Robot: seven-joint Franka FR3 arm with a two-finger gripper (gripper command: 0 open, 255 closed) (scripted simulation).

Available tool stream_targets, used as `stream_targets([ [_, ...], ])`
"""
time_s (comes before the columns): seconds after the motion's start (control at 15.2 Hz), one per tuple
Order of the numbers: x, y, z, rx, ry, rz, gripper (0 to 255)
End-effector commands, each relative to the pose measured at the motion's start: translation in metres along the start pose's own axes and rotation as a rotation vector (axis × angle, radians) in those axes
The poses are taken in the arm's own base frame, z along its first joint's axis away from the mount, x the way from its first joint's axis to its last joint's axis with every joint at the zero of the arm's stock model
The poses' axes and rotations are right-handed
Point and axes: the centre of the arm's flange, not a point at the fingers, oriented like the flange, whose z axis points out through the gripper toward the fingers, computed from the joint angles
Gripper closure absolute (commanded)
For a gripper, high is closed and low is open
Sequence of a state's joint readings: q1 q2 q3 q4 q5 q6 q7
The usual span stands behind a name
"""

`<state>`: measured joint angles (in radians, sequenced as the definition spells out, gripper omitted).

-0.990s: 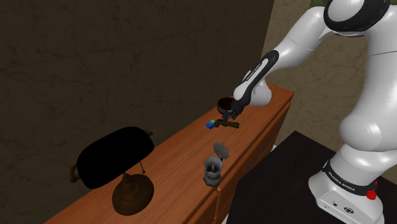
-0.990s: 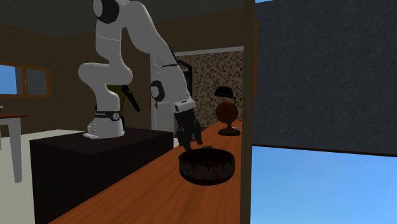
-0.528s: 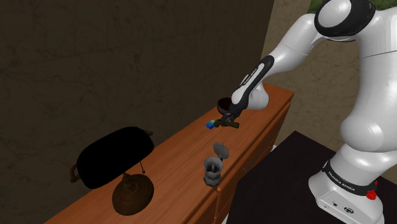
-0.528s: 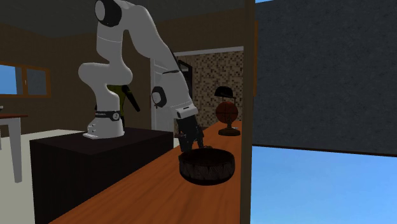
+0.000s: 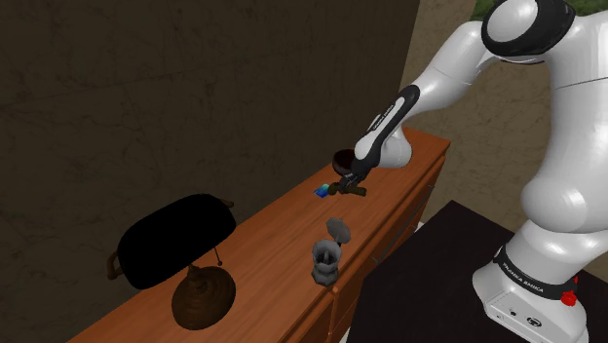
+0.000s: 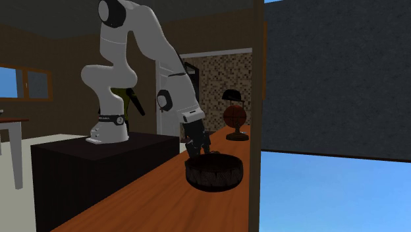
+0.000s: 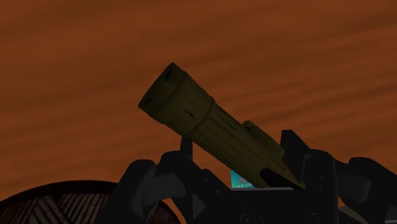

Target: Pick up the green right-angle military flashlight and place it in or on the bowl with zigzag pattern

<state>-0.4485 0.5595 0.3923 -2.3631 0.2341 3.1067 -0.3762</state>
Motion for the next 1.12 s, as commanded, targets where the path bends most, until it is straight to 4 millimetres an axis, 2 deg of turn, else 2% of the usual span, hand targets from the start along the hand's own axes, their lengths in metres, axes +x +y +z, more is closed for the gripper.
stream_targets([
  [0.0, 0.000, 0.000, 0.000, 0.000, 0.000, 0.000, 255],
  [0.4, 0.000, 0.000, 0.000, 0.000, 0.000, 0.000, 255],
  [1.06, 0.013, -0.010, -0.050, 0.000, 0.000, 0.000, 255],
])
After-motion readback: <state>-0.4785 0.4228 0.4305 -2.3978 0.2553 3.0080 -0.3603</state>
